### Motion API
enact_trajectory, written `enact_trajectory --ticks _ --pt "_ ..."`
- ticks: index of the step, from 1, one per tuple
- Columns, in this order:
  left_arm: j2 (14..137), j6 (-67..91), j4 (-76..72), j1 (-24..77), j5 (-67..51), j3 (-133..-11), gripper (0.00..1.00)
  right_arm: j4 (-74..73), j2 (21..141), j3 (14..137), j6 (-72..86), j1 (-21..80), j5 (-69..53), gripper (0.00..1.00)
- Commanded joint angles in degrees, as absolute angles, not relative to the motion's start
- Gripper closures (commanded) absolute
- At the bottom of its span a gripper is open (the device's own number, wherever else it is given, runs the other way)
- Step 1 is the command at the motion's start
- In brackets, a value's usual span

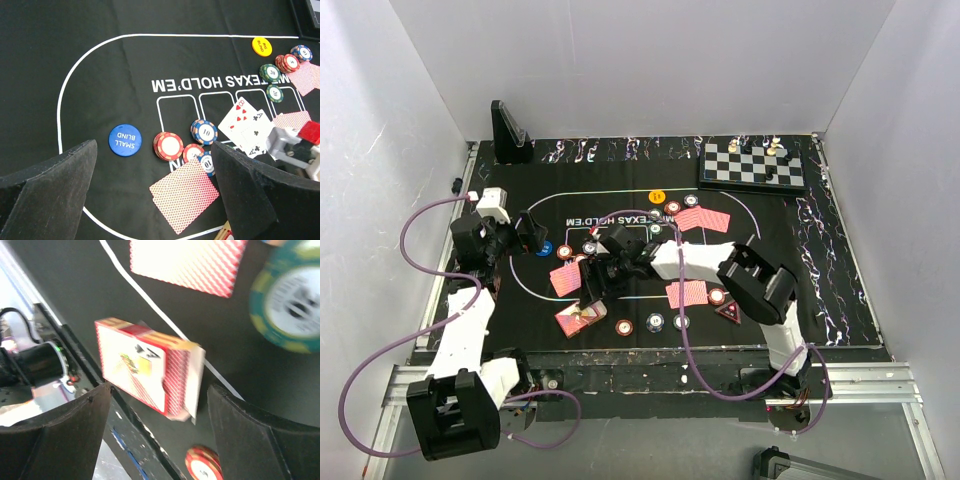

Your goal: Distribute texas hold em gaming equipment

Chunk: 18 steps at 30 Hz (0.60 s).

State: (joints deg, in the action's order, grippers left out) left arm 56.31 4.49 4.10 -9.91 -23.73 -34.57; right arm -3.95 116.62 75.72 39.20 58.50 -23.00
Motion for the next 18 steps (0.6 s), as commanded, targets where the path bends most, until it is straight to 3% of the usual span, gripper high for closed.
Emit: enact_trajectory --ticks 1,7,13,18 --pt "53.70 5.79 2.20 -10.11 -21.71 -33.49 0.02 -16.25 108.92 77.08 33.93 55.64 -15.47 0.14" --pt "54.31 8.53 0.36 -10.19 -17.84 -32.96 0.02 -23.99 86.44 73.31 31.20 47.48 -2.14 0.14" --pt "54.75 9.67 -10.00 -10.11 -15.30 -28.49 0.02 -20.23 64.19 58.99 33.66 26.05 3.59 0.12" --pt "59.66 9.50 -21.86 -10.02 -12.14 -25.14 0.02 -11.28 49.77 45.55 29.29 14.78 25.97 0.11"
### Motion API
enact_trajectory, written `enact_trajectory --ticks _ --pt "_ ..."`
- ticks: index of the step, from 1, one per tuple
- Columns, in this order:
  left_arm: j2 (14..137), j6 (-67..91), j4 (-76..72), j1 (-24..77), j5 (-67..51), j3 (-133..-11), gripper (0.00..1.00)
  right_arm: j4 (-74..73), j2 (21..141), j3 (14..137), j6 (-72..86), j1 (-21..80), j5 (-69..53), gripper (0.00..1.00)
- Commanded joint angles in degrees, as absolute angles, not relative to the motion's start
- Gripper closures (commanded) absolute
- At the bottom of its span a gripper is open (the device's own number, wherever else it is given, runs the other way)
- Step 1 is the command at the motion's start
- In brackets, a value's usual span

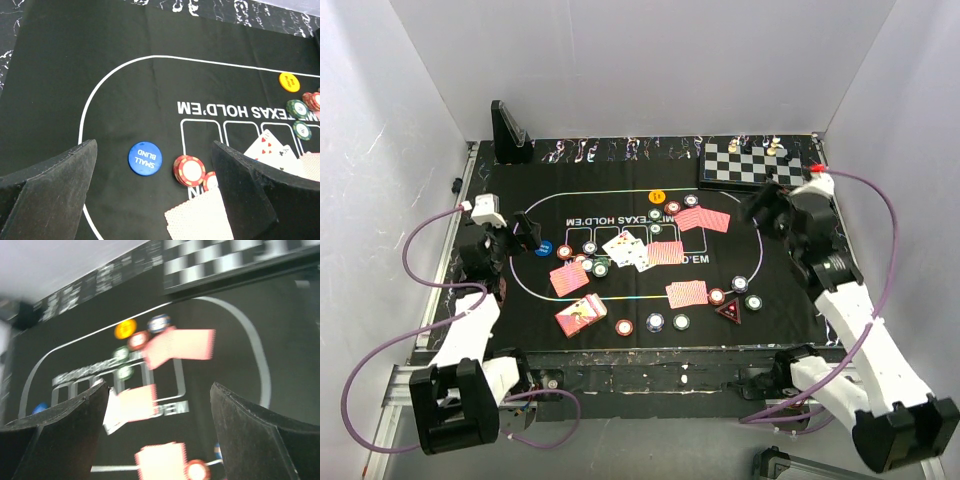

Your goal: Distribute texas hold em gaming equipment

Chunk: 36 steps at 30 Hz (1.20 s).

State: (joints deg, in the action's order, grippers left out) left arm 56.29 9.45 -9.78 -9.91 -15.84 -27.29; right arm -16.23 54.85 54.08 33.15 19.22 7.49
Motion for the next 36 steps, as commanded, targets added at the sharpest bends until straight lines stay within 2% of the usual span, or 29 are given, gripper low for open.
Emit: enact_trajectory --ticks 1,2,4,8,14,18,24,28,30,36 --pt "61.42 9.41 -24.15 -10.02 -11.35 -24.53 0.02 -7.25 48.62 42.92 27.96 12.94 30.71 0.11" --pt "63.35 9.40 -26.52 -10.02 -10.29 -24.17 0.02 -5.38 47.56 40.02 26.99 12.31 34.24 0.10" --pt "66.52 9.32 -30.56 -10.02 -9.32 -23.38 0.02 8.64 47.37 33.17 19.90 10.55 38.39 0.10" --pt "71.36 9.23 -37.43 -10.02 -9.40 -22.24 0.02 23.79 51.58 23.31 13.28 7.92 43.51 0.10" --pt "77.51 7.91 -44.99 -9.93 -9.05 -20.66 0.02 30.57 59.66 19.51 15.47 4.22 38.76 0.09" --pt "80.77 7.30 -51.93 -9.76 -11.59 -18.46 0.02 34.54 65.64 22.05 12.75 4.13 37.45 0.09" --pt "81.03 5.19 -53.34 -8.18 -12.48 -17.58 0.02 39.37 72.68 22.41 11.42 3.96 34.45 0.08" --pt "86.20 3.15 -66.66 -6.24 -13.01 -13.89 0.02 42.63 75.06 21.97 10.11 3.96 32.45 0.08" --pt "84.39 2.82 -59.81 -6.15 -11.96 -14.93 0.02 45.25 75.06 20.84 8.53 3.78 29.46 0.08" --pt "85.60 3.16 -61.60 -5.89 -10.90 -15.38 0.02 55.53 72.51 13.55 5.98 3.78 22.69 0.07"
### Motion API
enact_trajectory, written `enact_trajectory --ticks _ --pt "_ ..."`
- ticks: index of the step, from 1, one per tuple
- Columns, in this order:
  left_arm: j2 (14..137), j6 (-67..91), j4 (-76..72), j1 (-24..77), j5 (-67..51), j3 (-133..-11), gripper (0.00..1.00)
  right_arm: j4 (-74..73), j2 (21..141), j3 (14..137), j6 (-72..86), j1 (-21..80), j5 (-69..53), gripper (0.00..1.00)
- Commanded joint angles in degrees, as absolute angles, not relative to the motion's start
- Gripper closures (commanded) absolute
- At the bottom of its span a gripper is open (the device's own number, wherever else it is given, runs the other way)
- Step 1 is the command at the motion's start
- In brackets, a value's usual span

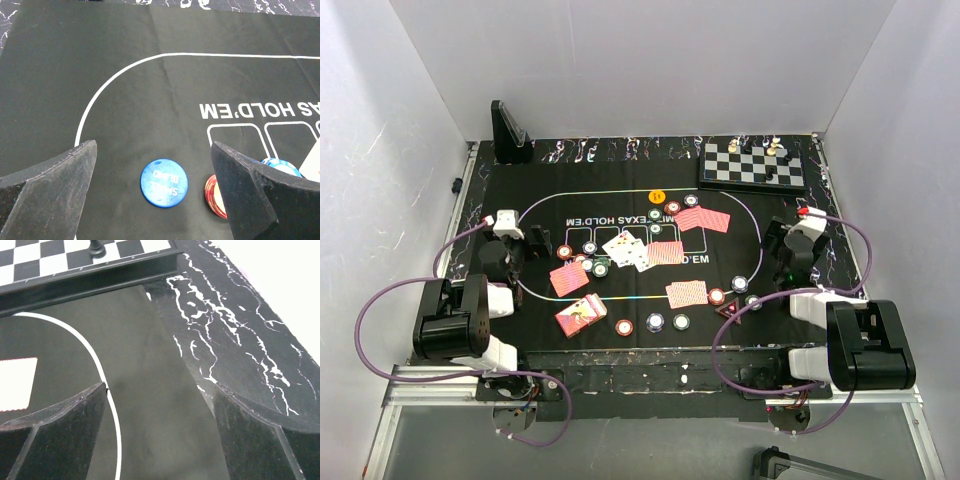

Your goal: Distribute texas hold em gaming equipment

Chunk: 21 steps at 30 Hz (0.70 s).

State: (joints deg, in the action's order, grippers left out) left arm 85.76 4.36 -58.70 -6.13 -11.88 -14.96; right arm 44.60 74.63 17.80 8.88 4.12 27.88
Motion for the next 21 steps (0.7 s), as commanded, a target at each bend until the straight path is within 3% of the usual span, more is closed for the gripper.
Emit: enact_trajectory --ticks 1,4,11,17,21 --pt "85.17 3.16 -61.00 -5.89 -10.99 -15.55 0.02 57.98 72.86 12.14 5.28 3.69 20.33 0.07" --pt "85.25 3.16 -61.25 -5.89 -10.81 -15.47 0.02 70.81 76.90 8.53 2.91 3.69 18.81 0.07" --pt "84.82 2.99 -59.33 -5.71 -10.37 -16.08 0.02 72.42 76.64 7.56 3.87 3.34 19.34 0.06" --pt "85.08 2.81 -59.15 -5.45 -9.67 -16.26 0.02 90.07 81.20 1.49 -4.48 7.82 14.85 0.06" --pt "84.99 2.81 -59.15 -5.27 -9.49 -16.26 0.02 58.79 75.76 13.50 3.56 2.31 13.39 0.06"
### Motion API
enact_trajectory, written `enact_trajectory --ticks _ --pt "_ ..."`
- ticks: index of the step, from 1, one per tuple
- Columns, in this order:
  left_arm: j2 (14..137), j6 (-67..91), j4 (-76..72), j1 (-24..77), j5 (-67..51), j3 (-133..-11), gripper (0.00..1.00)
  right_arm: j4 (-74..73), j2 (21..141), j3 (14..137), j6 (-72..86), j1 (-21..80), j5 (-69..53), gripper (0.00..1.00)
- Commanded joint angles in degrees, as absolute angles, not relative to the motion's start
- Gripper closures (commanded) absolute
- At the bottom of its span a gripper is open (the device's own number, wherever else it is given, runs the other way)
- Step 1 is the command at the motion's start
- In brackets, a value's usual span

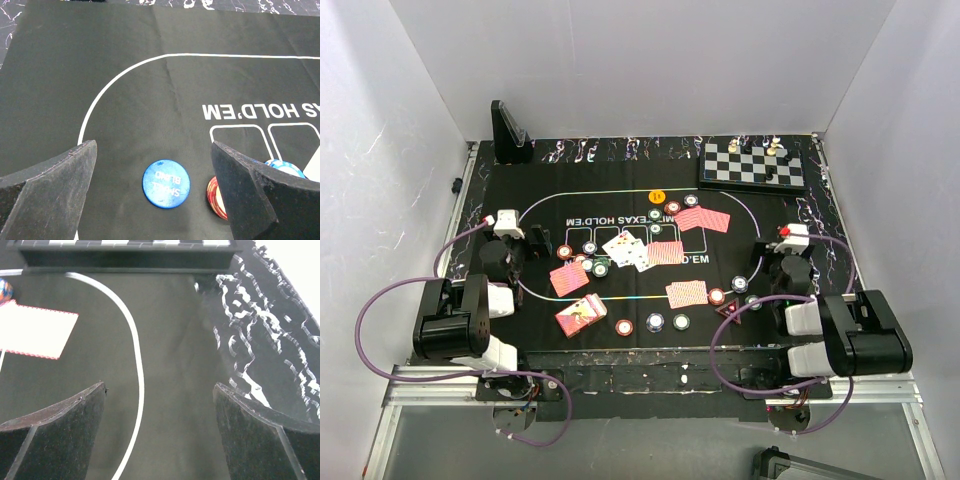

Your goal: Distribute texas hold em gaming equipment

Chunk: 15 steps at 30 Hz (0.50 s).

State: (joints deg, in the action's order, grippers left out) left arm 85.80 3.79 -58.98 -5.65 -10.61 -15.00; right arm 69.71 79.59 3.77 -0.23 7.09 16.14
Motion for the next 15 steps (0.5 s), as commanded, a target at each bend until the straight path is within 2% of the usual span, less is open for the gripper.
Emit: enact_trajectory --ticks 1,15 --pt "84.90 2.73 -58.98 -5.19 -9.49 -16.26 0.02 57.58 77.07 15.28 4.30 0.63 9.53 0.06" --pt "84.99 2.64 -58.62 -5.01 -9.05 -16.52 0.02 58.53 76.38 14.24 4.66 -1.32 8.44 0.05"
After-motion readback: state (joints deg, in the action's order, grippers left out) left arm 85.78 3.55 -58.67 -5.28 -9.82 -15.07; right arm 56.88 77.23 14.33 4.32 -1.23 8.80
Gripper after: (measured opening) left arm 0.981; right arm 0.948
